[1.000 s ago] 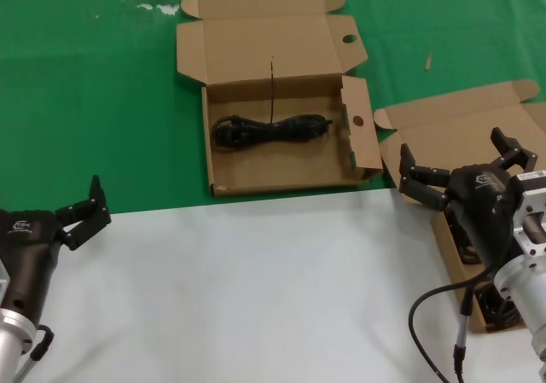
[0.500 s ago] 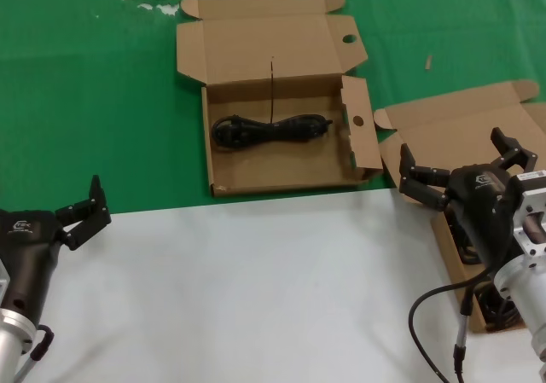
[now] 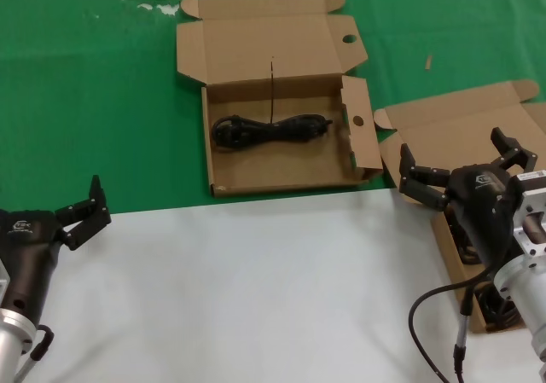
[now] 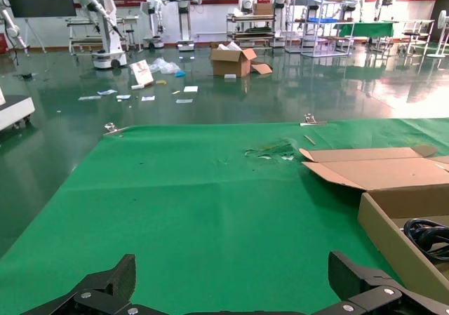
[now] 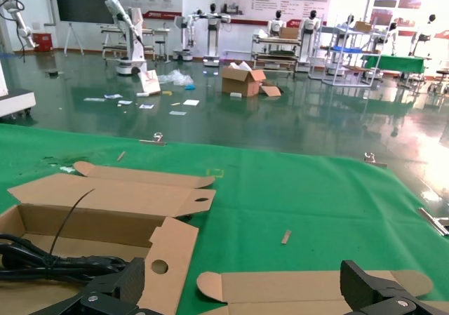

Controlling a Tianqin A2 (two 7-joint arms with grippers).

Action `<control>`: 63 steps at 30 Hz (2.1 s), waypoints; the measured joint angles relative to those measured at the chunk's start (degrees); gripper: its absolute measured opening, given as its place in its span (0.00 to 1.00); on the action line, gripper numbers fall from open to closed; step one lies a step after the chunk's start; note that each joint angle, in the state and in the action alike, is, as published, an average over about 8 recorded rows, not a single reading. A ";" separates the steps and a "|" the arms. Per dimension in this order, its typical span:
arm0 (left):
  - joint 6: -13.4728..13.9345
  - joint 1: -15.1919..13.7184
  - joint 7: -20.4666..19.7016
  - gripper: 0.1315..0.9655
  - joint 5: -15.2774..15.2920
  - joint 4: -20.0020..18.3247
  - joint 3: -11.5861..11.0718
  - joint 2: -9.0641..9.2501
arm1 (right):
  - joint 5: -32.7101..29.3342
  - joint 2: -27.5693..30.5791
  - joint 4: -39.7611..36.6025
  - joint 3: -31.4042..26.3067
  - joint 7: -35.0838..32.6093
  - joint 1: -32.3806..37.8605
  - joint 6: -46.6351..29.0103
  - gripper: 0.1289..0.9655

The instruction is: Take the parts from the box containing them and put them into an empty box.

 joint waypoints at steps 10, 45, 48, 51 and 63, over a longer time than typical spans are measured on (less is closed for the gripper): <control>0.00 0.00 0.00 1.00 0.00 0.00 0.00 0.00 | 0.00 0.00 0.00 0.00 0.00 0.00 0.00 1.00; 0.00 0.00 0.00 1.00 0.00 0.00 0.00 0.00 | 0.00 0.00 0.00 0.00 0.00 0.00 0.00 1.00; 0.00 0.00 0.00 1.00 0.00 0.00 0.00 0.00 | 0.00 0.00 0.00 0.00 0.00 0.00 0.00 1.00; 0.00 0.00 0.00 1.00 0.00 0.00 0.00 0.00 | 0.00 0.00 0.00 0.00 0.00 0.00 0.00 1.00; 0.00 0.00 0.00 1.00 0.00 0.00 0.00 0.00 | 0.00 0.00 0.00 0.00 0.00 0.00 0.00 1.00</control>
